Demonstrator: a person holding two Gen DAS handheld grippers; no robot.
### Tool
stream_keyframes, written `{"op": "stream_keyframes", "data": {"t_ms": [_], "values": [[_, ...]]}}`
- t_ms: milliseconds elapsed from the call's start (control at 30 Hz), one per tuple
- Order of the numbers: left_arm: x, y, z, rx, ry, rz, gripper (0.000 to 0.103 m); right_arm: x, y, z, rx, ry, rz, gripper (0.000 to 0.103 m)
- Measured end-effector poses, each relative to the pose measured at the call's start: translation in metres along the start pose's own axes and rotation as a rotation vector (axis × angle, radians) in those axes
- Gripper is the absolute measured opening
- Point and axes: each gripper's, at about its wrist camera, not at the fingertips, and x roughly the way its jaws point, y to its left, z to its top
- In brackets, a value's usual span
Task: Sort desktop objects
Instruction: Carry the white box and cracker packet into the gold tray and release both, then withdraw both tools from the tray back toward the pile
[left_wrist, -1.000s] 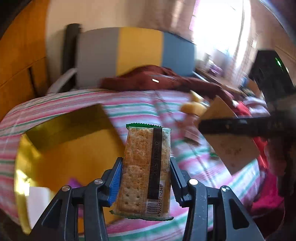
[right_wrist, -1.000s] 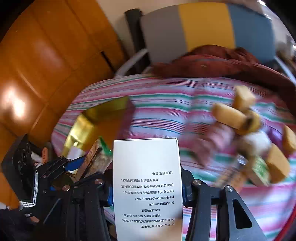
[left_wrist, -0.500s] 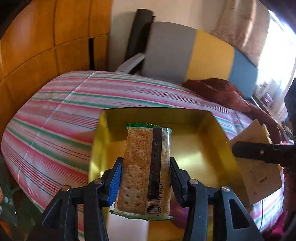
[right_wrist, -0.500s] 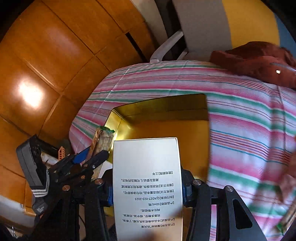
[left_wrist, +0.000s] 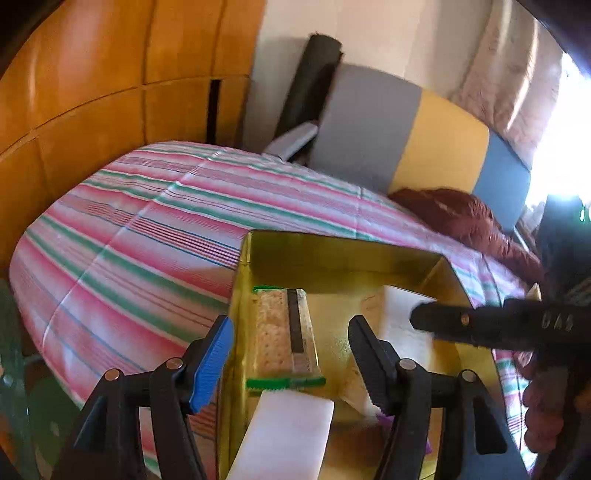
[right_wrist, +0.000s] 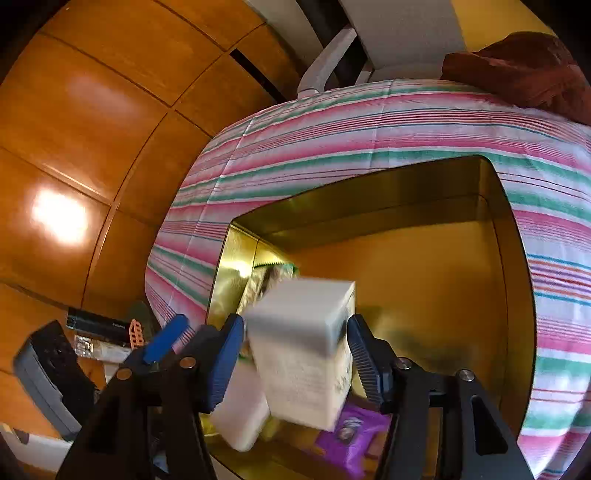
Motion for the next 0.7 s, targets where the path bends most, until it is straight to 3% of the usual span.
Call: {"op": "stream_keyframes", "data": {"t_ms": [133,267,500,700], "values": [[-0.018,0.0,-0.012,-0.019,-0.033,0.016,0.065,-0.012,-0.006,-0.015,-0.024,-0.021,-0.044,0.066],[-0.032,-0.012,-0.025,0.008,-0.059,0.027,0.065,-0.034,-0.01,-0.034,-0.06,-0.074,-0.102,0.078],[-0.047,-0.035,-0.038,0.037,-0.046,0.033,0.065,-0.076,-0.009,-0.063,-0.152,-0.209,-0.226,0.09],[-0.055,-0.06,-0.049,0.1,-0.032,0.042,0.066,-0.094,-0.009,-0.08,-0.209,-0.267,-0.313,0.093]]}}
